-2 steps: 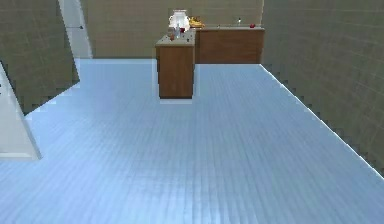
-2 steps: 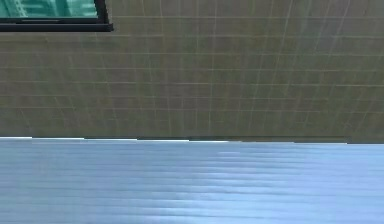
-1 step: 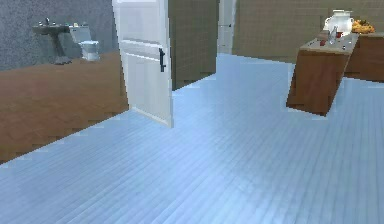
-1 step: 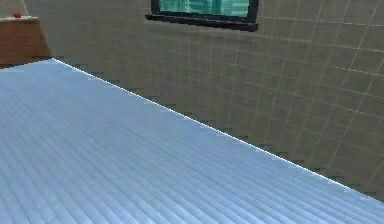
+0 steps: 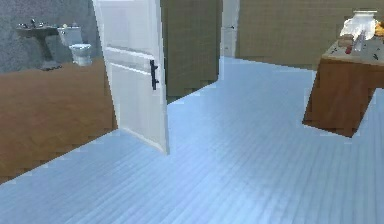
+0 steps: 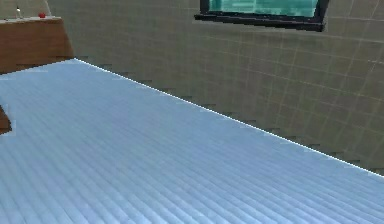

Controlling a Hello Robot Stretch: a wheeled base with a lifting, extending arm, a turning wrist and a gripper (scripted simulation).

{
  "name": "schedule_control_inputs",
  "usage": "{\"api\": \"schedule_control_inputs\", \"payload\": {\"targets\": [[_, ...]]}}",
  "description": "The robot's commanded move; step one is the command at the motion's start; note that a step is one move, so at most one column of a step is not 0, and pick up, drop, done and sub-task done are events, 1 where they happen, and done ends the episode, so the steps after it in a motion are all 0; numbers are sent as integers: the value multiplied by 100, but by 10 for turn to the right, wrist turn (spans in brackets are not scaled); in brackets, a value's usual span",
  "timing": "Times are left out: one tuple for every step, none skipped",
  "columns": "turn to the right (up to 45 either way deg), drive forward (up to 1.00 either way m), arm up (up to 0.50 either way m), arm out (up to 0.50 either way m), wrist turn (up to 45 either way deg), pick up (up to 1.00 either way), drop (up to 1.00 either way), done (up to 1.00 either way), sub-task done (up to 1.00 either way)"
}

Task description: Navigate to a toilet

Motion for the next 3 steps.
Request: {"api": "schedule_control_inputs", "payload": {"targets": [[-420,0,0,0,0,0,0,0,0],[0,100,0,0,0,0,0,0,0],[0,100,0,0,0,0,0,0,0]]}}
